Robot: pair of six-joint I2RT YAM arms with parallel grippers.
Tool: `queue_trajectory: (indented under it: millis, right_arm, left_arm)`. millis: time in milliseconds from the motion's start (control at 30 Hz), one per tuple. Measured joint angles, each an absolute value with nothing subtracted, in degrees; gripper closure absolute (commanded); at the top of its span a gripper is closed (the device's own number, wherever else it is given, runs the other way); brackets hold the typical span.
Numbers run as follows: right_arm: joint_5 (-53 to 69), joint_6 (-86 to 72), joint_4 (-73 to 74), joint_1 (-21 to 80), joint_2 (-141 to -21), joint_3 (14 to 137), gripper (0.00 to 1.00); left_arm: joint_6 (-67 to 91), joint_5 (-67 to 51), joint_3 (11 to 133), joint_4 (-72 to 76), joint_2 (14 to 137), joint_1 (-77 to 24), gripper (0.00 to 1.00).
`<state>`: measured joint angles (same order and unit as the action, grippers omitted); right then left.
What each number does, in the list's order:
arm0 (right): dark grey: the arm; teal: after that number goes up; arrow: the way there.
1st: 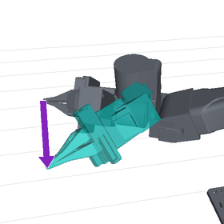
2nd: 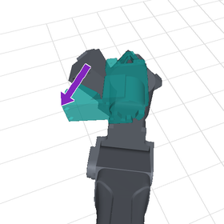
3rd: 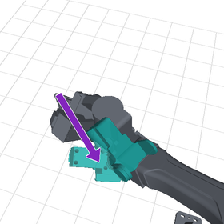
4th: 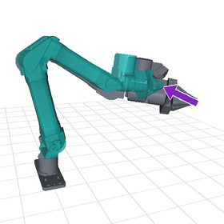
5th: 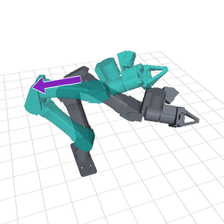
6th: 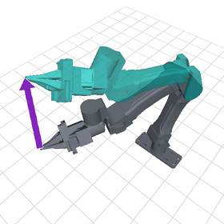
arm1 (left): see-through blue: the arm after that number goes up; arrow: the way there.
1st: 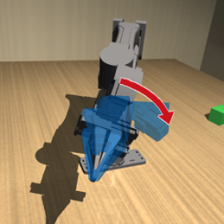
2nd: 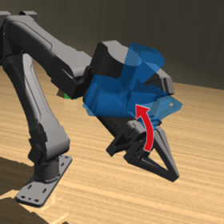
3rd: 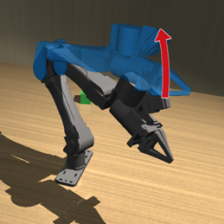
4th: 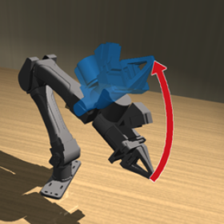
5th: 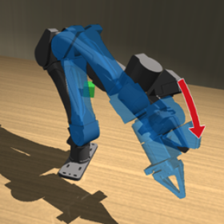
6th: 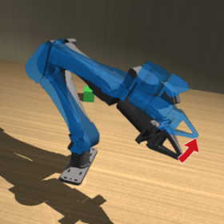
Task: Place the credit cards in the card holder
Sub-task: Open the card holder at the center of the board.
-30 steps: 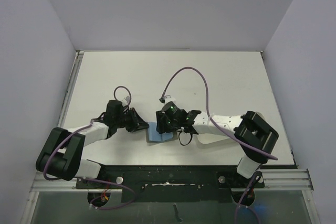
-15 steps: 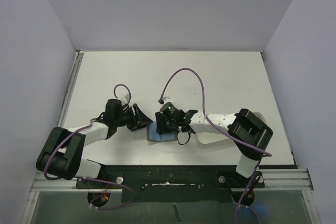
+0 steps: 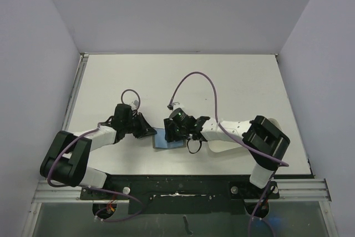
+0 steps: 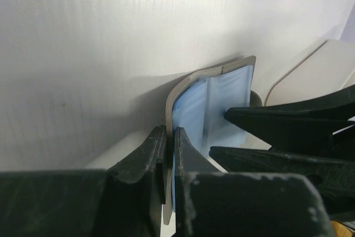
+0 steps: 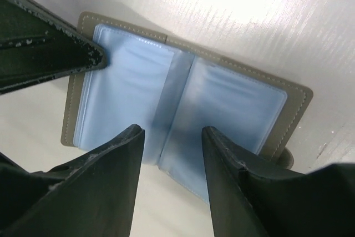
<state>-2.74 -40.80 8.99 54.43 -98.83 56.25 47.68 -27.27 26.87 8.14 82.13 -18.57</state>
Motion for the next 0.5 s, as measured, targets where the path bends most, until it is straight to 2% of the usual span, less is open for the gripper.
queue_trajectory:
  millis: [233,500]
  right_arm:
    - [-2.83,-39.83,9.04,54.06,-97.19,53.95,0.53]
    - [-3.84,-38.92,11.92,53.91,-95.64,53.89,0.53]
  left_arm:
    - [44.27,-24.16,32.97,2.2,82.76,-18.68,1.0]
    - [43.4,-24.32,33.87,0.21,82.76,-18.68,1.0]
